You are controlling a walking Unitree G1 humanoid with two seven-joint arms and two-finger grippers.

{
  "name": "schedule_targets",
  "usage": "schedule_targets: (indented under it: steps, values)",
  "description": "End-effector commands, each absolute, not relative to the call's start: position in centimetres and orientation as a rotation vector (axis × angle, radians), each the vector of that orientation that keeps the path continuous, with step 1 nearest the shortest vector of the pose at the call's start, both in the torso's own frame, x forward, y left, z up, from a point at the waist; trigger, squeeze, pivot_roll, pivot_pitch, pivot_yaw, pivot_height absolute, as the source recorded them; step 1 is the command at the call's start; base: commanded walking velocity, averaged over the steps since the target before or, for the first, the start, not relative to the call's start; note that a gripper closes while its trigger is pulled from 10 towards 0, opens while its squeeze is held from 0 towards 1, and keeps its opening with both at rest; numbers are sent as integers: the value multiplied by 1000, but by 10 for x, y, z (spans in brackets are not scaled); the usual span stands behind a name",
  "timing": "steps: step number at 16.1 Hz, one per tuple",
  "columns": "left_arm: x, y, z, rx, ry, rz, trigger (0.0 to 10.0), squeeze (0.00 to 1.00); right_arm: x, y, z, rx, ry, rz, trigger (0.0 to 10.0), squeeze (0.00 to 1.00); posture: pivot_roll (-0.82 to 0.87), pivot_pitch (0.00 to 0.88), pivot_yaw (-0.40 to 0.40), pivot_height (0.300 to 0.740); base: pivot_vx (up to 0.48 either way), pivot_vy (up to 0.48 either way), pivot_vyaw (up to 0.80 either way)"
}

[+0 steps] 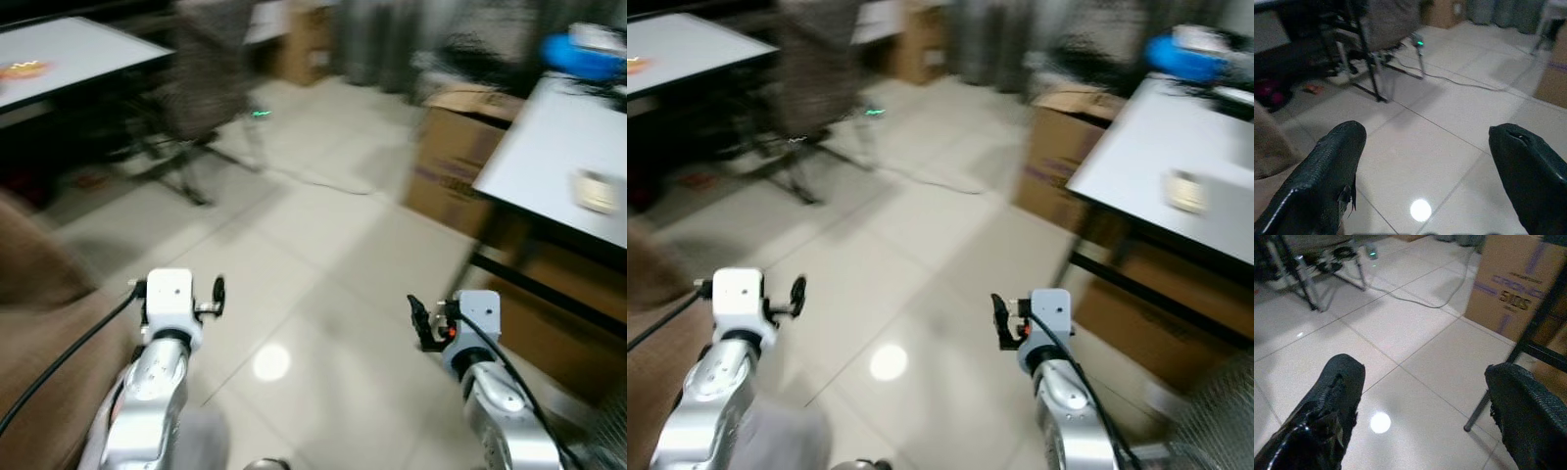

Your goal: Move the pillow to the sofa from floor

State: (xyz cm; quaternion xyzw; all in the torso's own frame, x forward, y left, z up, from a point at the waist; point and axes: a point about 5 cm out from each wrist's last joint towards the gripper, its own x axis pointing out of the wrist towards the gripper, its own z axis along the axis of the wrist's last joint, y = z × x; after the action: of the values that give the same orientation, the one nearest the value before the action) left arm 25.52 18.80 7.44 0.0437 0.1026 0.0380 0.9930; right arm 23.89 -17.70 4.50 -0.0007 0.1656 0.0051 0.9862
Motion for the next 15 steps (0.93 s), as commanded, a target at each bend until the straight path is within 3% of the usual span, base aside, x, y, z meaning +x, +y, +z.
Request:
schedule_targets:
  steps: [1,3,8,10,13,15]
  values:
    - [263,188,75,108,193,77,10000,0,244,-179,48,-17,305,-13,10000,1000,-89,0,-16,740,0,0,800]
    - [287,194,93,164,121,73,10000,0,249,-181,51,-64,289,-28,10000,1000,-73,0,-30,740,0,0,800]
    - [331,208,146,85,-28,2,10000,0,255,-179,53,-31,282,-22,10000,1000,-70,0,-33,740,0,0,800]
    - [350,226,178,91,-113,69,10000,0,256,-177,52,0,300,-7,10000,1000,-73,0,-36,740,0,0,800]
    - [356,230,184,161,-70,-42,10000,0,255,-177,50,5,328,-26,10000,1000,-77,0,-23,740,0,0,800]
    - [331,212,144,83,21,-153,10000,0,252,-175,54,-30,281,14,10000,1000,-93,0,-1,740,0,0,400]
